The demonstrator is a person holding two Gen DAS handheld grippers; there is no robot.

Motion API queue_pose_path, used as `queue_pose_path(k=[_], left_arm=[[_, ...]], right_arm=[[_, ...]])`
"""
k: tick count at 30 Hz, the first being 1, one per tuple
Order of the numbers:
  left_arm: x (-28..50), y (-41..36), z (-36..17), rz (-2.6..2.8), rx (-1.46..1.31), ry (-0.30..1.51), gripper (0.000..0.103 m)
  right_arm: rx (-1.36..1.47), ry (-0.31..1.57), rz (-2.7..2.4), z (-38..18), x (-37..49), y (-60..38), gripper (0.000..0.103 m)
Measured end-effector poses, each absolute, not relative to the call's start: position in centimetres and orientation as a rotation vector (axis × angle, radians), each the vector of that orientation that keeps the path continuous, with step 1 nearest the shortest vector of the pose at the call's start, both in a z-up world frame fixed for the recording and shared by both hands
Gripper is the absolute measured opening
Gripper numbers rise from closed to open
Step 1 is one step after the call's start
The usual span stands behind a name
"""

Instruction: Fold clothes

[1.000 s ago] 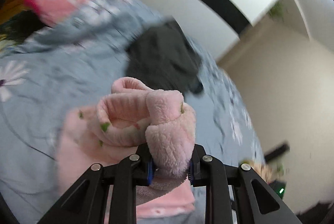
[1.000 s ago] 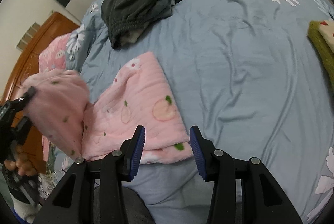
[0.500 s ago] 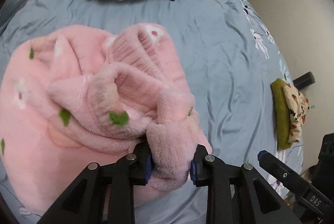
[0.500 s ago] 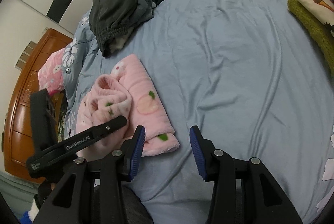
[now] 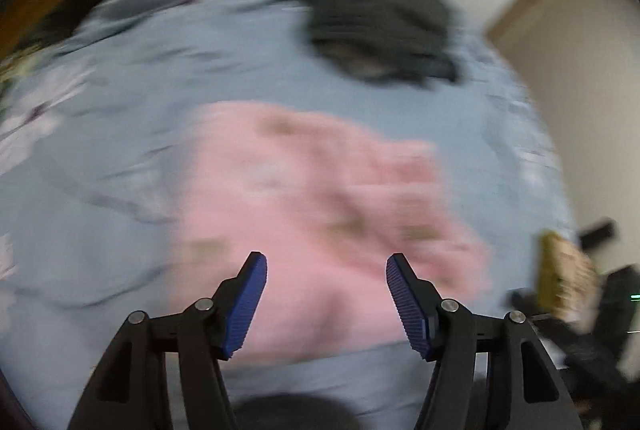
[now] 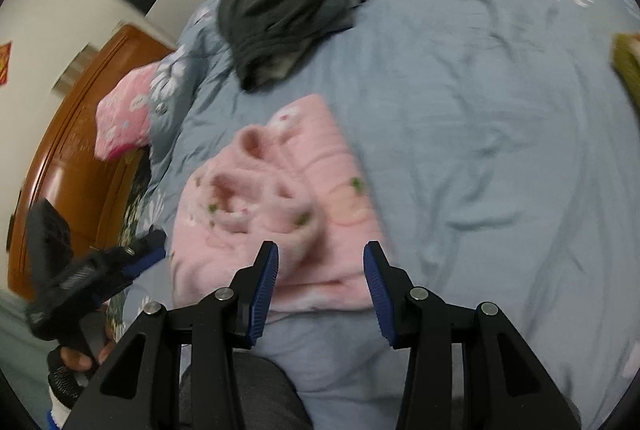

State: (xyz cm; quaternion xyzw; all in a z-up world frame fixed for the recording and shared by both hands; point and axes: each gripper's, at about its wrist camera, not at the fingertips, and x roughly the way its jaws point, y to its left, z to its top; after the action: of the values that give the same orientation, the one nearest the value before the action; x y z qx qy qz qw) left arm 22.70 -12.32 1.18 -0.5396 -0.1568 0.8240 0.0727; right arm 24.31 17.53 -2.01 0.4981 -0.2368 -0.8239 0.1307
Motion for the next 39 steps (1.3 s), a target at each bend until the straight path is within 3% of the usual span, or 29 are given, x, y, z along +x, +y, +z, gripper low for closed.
queue_pose_path(k=[5, 15, 18, 20, 24, 27, 30, 32, 34, 35, 39], left_arm=[[24.2, -18.5, -2.2, 2.5, -1.736, -0.687, 0.066], [24.6, -19.6, -3.8, 2.443, -1.765, -0.724, 0.066], [24.4, -19.5, -3.8, 2.436, -1.751, -0.727, 0.066], [24.4, -19.4, -3.8, 2.436, -1.741, -0.721, 0.066], [24.2, -19.0, -4.4, 2.427, -1.756, -0.688, 0.066], [23.9, -18.8, -4.9, 2.415, -1.778, -0.681, 0.066], [23.7, -18.6, -5.5, 2.402, -1.799, -0.674, 0.066], [23.7, -18.7, -5.5, 2.406, -1.792, -0.674, 0.066], [23.7, -18.8, -5.4, 2.411, -1.783, -0.684, 0.066], [23.6, -18.9, -5.3, 2.415, -1.778, -0.689, 0.066], [23.5, -19.2, -5.3, 2.418, -1.779, -0.703, 0.066]], right_arm=[[1.395, -0.506, -2.303, -0.9, 21.1, 12.0, 0.046], [1.481, -0.173, -2.141, -4.0, 15.8, 4.9, 0.044], [1.493, -0.134, -2.147, -4.2, 15.2, 4.9, 0.007], [1.444, -0.149, -2.218, -3.1, 14.5, 6.0, 0.007], [1.382, -0.372, -2.384, -1.2, 11.7, 10.8, 0.007], [1.458, -0.324, -2.395, -2.6, 10.3, 11.9, 0.007], [1.48, -0.34, -2.37, -3.4, 10.3, 13.0, 0.008], [1.465, -0.379, -2.338, -3.3, 10.8, 14.0, 0.014], [1.45, -0.438, -2.306, -3.4, 11.5, 15.1, 0.045], [1.442, -0.491, -2.289, -3.6, 12.1, 15.9, 0.049], [1.41, -0.702, -2.2, -4.7, 14.8, 18.9, 0.051]])
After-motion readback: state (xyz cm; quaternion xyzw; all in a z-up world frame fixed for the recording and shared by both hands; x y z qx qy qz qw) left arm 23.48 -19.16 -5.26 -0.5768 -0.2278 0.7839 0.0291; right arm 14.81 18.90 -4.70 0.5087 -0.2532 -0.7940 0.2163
